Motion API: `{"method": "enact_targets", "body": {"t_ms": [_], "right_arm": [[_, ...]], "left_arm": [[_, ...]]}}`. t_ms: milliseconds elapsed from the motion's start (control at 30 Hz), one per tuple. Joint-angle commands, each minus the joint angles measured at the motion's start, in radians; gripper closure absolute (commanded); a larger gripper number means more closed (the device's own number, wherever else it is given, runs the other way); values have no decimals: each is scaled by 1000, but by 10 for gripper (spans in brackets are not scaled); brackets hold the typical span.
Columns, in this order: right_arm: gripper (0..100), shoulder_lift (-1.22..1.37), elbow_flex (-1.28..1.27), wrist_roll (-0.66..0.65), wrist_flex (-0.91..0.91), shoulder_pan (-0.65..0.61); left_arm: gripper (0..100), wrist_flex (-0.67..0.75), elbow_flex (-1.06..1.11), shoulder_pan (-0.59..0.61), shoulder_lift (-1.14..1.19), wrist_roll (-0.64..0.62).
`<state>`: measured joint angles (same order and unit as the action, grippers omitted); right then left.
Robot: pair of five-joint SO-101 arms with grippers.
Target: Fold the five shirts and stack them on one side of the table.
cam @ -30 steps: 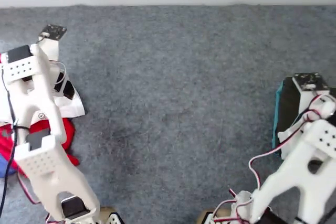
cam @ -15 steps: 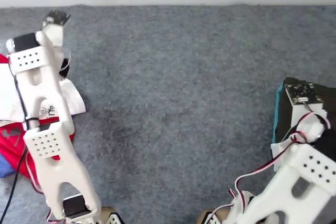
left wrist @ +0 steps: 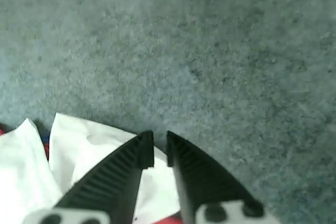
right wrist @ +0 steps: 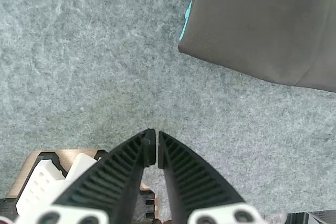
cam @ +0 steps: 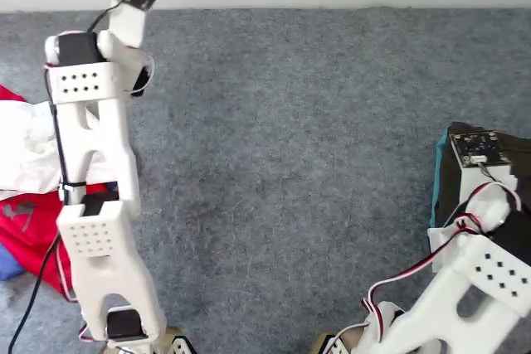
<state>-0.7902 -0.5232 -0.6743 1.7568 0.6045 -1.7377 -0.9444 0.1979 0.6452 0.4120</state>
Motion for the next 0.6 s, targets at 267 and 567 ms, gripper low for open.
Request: {"method": "enact_targets", "body": {"t_ms": [267,567], "right_arm": [[988,-8,3,9,38,-7],[989,-8,2,9,38,-5]], "left_arm": [[787,43,125,164,28,37],[794,144,120,163,256,71]]}}
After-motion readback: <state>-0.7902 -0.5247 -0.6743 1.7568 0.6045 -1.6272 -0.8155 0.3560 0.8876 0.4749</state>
